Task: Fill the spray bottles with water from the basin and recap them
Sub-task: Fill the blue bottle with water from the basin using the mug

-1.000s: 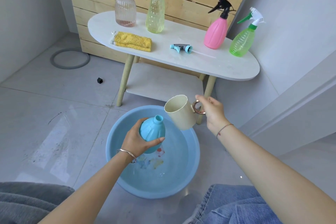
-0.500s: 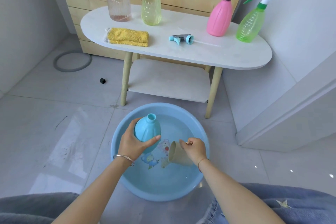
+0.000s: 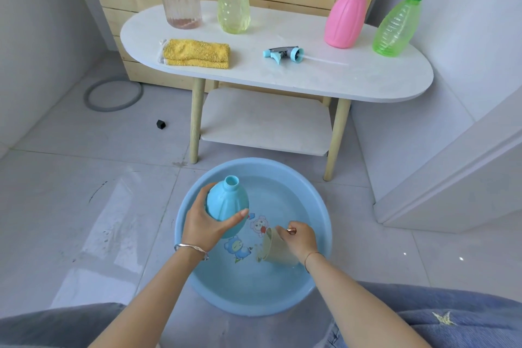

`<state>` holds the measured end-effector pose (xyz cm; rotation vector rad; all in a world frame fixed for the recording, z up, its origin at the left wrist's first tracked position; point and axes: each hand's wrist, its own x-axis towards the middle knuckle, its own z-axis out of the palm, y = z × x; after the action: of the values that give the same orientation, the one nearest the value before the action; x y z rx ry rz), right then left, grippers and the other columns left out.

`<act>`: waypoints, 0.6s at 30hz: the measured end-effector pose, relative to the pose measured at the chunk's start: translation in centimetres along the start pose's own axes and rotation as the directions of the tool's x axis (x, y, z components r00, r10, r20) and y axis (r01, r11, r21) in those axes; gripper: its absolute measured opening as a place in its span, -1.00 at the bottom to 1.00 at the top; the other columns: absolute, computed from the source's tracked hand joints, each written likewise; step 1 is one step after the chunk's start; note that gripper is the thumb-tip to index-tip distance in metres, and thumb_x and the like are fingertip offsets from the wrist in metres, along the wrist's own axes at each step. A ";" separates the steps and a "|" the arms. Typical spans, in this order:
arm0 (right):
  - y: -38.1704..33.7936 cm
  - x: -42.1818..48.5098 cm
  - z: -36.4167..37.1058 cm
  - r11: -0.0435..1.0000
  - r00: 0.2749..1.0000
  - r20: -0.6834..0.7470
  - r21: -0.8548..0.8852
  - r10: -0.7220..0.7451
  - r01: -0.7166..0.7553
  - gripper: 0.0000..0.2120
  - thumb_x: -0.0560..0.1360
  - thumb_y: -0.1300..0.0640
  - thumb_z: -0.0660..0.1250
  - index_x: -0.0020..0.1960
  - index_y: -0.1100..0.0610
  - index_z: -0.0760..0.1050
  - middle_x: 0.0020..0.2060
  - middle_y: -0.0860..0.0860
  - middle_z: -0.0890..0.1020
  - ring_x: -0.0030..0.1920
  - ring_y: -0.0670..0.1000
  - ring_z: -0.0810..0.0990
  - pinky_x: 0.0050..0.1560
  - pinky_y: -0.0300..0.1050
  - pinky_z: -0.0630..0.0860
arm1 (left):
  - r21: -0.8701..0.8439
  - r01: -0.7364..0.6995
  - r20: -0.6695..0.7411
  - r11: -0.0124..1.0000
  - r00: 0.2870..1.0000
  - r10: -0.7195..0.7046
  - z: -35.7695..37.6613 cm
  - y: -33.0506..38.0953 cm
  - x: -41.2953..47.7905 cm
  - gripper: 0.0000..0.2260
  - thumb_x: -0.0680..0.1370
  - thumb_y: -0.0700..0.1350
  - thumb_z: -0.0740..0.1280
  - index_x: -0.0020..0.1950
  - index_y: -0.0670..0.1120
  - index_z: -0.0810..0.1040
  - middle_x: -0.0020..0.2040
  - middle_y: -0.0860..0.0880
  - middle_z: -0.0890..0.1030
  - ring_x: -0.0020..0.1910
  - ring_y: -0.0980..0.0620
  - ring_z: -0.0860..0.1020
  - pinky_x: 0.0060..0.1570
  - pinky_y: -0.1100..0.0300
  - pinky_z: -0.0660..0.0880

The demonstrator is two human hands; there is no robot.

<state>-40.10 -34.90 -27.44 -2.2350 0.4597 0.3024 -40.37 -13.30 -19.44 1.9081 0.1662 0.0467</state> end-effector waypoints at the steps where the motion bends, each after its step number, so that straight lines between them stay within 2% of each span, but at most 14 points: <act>1: 0.0 0.0 0.1 1.000 1.000 0.015 0.012 0.002 -0.002 -0.48 0.44 0.07 0.41 -0.44 0.06 0.09 -0.48 -0.03 0.14 -0.38 0.00 0.11 -0.37 -0.09 0.06 | -0.003 0.001 -0.001 1.000 1.000 -0.001 -0.1 0.0 0.0 -0.35 0.20 0.11 0.61 0.22 0.13 0.42 0.04 0.27 0.53 0.00 0.41 0.49 -0.07 0.37 0.46; 4: 0.0 -0.2 0.5 0.999 0.998 0.056 0.048 0.004 -0.007 -0.49 0.44 0.06 0.42 -0.43 0.07 0.10 -0.46 -0.02 0.14 -0.37 -0.01 0.10 -0.40 -0.15 0.04 | -0.009 -0.003 -0.008 1.000 1.000 0.003 -0.2 0.0 0.0 -0.32 0.17 0.19 0.61 0.20 0.17 0.41 0.04 0.28 0.53 0.02 0.36 0.50 -0.05 0.32 0.50; 7: -0.2 -0.6 0.5 0.995 0.998 0.053 0.088 0.042 -0.046 -0.50 0.43 0.07 0.41 -0.44 0.06 0.11 -0.46 -0.01 0.16 -0.37 0.00 0.13 -0.39 -0.14 0.07 | -0.024 -0.010 -0.018 1.000 1.000 0.009 -0.4 0.2 0.1 -0.37 0.22 0.06 0.62 0.20 0.15 0.41 0.05 0.25 0.53 0.04 0.28 0.51 -0.05 0.32 0.49; 9: -0.5 -1.0 0.1 0.986 0.996 0.026 0.146 0.082 -0.085 -0.53 0.41 0.16 0.39 -0.49 0.06 0.14 -0.50 -0.02 0.19 -0.39 0.01 0.15 -0.42 -0.16 0.10 | -0.044 -0.007 -0.022 0.999 1.000 0.006 -0.6 0.2 0.1 -0.37 0.23 0.04 0.62 0.21 0.13 0.42 0.06 0.23 0.54 0.05 0.28 0.52 -0.03 0.33 0.48; 12: -1.0 -1.4 -0.8 0.948 0.991 0.000 0.291 0.133 -0.127 -0.51 0.36 0.29 0.34 -0.54 0.03 0.11 -0.57 -0.06 0.17 -0.44 -0.02 0.13 -0.50 -0.24 0.08 | -0.066 0.002 -0.028 0.998 1.000 -0.004 -0.9 0.3 0.1 -0.31 0.15 0.20 0.60 0.20 0.15 0.42 0.05 0.23 0.55 0.04 0.30 0.53 -0.03 0.33 0.49; 15: -1.8 -2.1 -2.1 0.904 0.990 -0.010 0.408 0.144 -0.127 -0.53 0.38 0.32 0.34 -0.48 0.05 0.11 -0.59 -0.10 0.13 -0.47 -0.05 0.12 -0.54 -0.29 0.06 | -0.066 0.005 -0.043 0.998 0.999 -0.008 -1.3 0.3 0.1 -0.31 0.11 0.29 0.52 0.17 0.18 0.43 0.04 0.22 0.57 0.03 0.25 0.55 -0.01 0.24 0.53; 18: -2.6 -2.1 -3.7 0.859 0.989 -0.009 0.498 0.145 -0.122 -0.60 0.42 0.26 0.37 -0.40 0.11 0.19 -0.47 0.00 0.15 -0.38 -0.02 0.12 -0.44 -0.25 0.08 | -0.056 -0.006 -0.054 0.998 0.999 0.003 -1.6 0.5 0.1 -0.32 0.11 0.31 0.52 0.17 0.20 0.43 0.05 0.22 0.58 0.05 0.17 0.56 0.01 0.16 0.54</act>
<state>-40.70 -35.72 -22.57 -1.7102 0.6406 0.1775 -40.39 -11.96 -18.42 1.8518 0.1958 0.1051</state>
